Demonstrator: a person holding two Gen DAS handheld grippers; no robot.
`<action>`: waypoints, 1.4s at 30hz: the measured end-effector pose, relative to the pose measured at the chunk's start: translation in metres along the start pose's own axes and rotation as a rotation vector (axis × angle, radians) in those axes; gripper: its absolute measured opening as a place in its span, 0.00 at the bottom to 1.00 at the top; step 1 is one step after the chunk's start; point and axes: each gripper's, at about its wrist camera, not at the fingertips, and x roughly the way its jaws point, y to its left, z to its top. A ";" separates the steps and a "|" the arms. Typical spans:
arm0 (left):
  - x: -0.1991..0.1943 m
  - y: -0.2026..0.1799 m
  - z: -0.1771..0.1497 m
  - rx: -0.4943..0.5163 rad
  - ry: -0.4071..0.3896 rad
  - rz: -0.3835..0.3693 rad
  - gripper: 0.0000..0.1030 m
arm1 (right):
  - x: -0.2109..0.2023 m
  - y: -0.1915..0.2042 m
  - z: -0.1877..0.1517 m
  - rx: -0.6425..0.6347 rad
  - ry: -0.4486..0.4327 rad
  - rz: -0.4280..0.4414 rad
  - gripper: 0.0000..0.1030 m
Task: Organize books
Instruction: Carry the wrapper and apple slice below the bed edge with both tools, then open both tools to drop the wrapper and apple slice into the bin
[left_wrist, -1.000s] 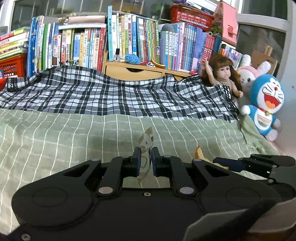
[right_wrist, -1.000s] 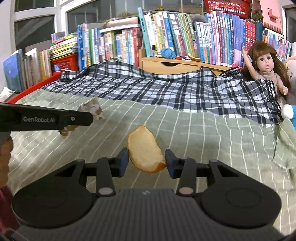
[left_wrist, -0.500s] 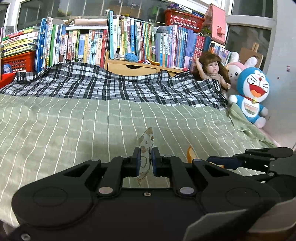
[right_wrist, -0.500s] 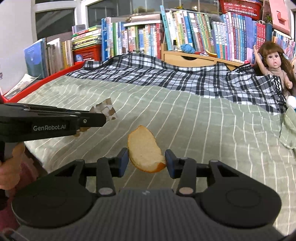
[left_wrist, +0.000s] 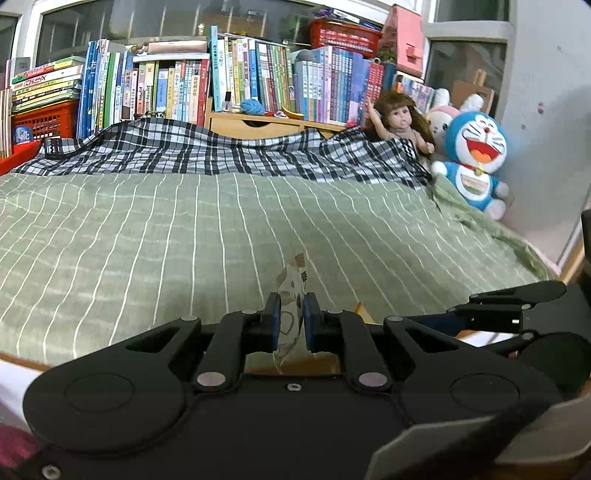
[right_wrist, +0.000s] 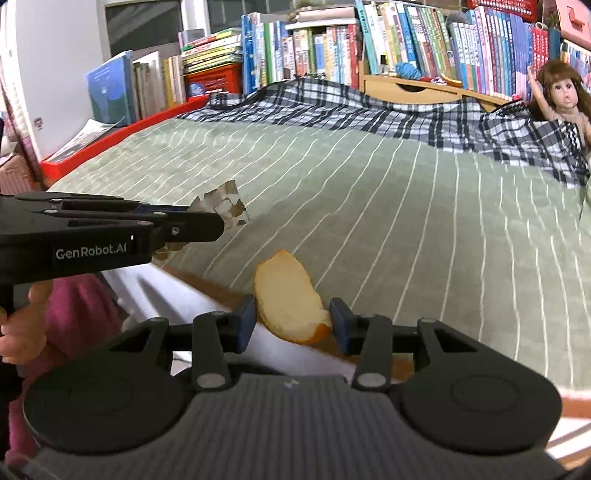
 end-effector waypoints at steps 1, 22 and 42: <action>-0.003 -0.001 -0.004 0.000 0.006 -0.001 0.12 | -0.002 0.002 -0.004 0.004 0.002 0.008 0.48; 0.012 0.015 -0.113 -0.056 0.404 0.152 0.13 | 0.019 0.027 -0.095 0.107 0.143 0.034 0.50; 0.039 0.019 -0.136 -0.062 0.523 0.173 0.15 | 0.051 0.029 -0.113 0.164 0.194 0.020 0.53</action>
